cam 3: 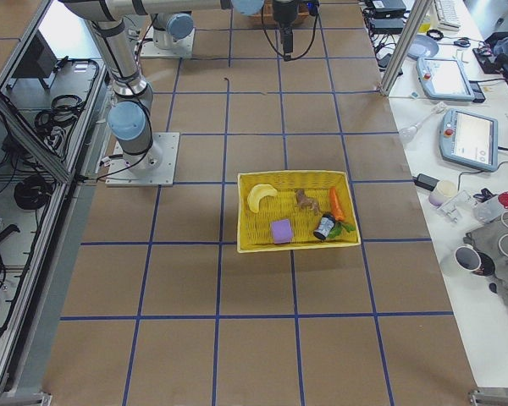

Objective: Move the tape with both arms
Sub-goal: 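Carry the tape roll with the left gripper into the wicker basket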

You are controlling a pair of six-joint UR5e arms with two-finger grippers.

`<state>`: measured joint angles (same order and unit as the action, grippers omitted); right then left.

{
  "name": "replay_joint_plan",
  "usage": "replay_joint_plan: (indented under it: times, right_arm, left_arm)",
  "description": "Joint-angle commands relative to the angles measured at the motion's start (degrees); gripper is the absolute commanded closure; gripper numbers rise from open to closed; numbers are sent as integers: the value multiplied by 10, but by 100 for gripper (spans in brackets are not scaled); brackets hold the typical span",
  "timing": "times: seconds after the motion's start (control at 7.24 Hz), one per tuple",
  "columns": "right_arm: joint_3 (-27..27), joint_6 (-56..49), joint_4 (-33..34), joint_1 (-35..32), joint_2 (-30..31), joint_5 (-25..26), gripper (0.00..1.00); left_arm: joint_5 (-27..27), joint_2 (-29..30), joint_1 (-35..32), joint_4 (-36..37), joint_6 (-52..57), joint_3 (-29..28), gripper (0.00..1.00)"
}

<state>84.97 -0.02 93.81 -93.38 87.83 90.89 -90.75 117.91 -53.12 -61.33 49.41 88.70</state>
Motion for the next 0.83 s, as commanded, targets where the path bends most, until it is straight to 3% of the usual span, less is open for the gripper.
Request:
replay_joint_plan:
  times: [0.0,0.14,0.28,0.41,0.69]
  right_arm:
    - [0,-1,1,-1,9,-2,0]
    - [1,-1,1,-1,8,1,0]
    - [1,-1,0,-2,8,2,0]
    - [1,-1,0,-1,7,4,0]
    - [2,-1,-2,-3,7,4,0]
  left_arm:
    - [1,0,1,13,2,33,100]
    - [3,-5,0,12,2,34,37]
    - [4,-8,0,12,2,34,0]
    - [-3,-17,-5,6,2,22,0]
    - [7,-83,-48,-88,-58,-4,0]
